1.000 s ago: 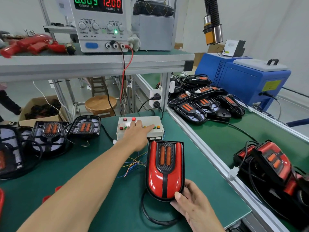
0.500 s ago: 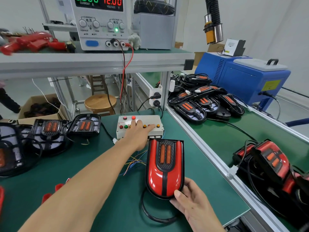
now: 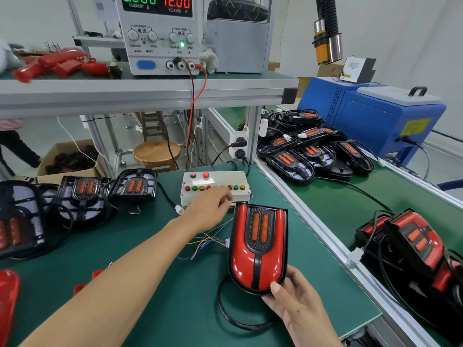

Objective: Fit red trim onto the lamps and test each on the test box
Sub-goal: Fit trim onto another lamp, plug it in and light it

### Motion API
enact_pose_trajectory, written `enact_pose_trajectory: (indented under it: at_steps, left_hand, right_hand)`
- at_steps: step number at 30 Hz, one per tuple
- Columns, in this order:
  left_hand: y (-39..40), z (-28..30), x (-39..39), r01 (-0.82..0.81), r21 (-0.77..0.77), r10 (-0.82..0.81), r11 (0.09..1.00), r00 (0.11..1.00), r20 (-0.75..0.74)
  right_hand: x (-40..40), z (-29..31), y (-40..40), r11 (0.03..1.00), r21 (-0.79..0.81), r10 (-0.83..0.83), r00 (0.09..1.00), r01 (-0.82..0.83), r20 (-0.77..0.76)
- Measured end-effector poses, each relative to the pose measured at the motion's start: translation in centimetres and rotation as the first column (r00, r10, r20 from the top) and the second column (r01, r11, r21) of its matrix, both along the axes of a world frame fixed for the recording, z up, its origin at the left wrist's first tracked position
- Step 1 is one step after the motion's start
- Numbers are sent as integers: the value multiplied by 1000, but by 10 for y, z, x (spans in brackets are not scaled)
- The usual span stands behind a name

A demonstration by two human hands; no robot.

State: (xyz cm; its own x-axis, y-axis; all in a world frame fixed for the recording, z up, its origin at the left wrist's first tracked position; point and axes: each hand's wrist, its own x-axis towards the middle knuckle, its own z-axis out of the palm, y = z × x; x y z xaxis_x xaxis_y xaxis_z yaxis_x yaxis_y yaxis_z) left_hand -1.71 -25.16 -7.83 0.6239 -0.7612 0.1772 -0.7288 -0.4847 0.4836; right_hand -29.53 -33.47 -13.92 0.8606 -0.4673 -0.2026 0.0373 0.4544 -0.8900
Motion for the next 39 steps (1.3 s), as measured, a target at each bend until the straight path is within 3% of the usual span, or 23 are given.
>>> enact_pose_trajectory:
  at_steps: [5,9,17,21,27,32,35,39]
  left_hand:
    - [28,0,-23,178,108,-156,978,969,-190]
    - [36,-6,-47,267,343,-247,901,964,-102]
    - [57,2,-69,321,431,-254,844,945,-207]
    - [65,11,-74,326,497,-298,804,945,-138]
    - [76,9,-68,320,233,-243,918,921,-306]
    - [62,4,-46,-16,-33,13,999,996,-88]
    - [44,7,-30,-104,-48,102,993,994,-30]
    - [3,10,-15,-95,82,93,992,995,25]
  right_hand:
    - [-3,7,1,992,114,-67,993,56,97]
    - [-7,8,0,983,159,-110,986,90,121]
    - [-18,10,-2,985,138,-116,988,101,100]
    - [-15,8,0,988,117,-110,992,102,67]
    - [-10,9,0,994,49,-98,994,96,41]
    - [-10,6,0,995,6,-102,994,102,27]
    - [-13,2,0,993,27,-118,992,117,44]
    - [-14,1,1,991,60,-122,990,117,74]
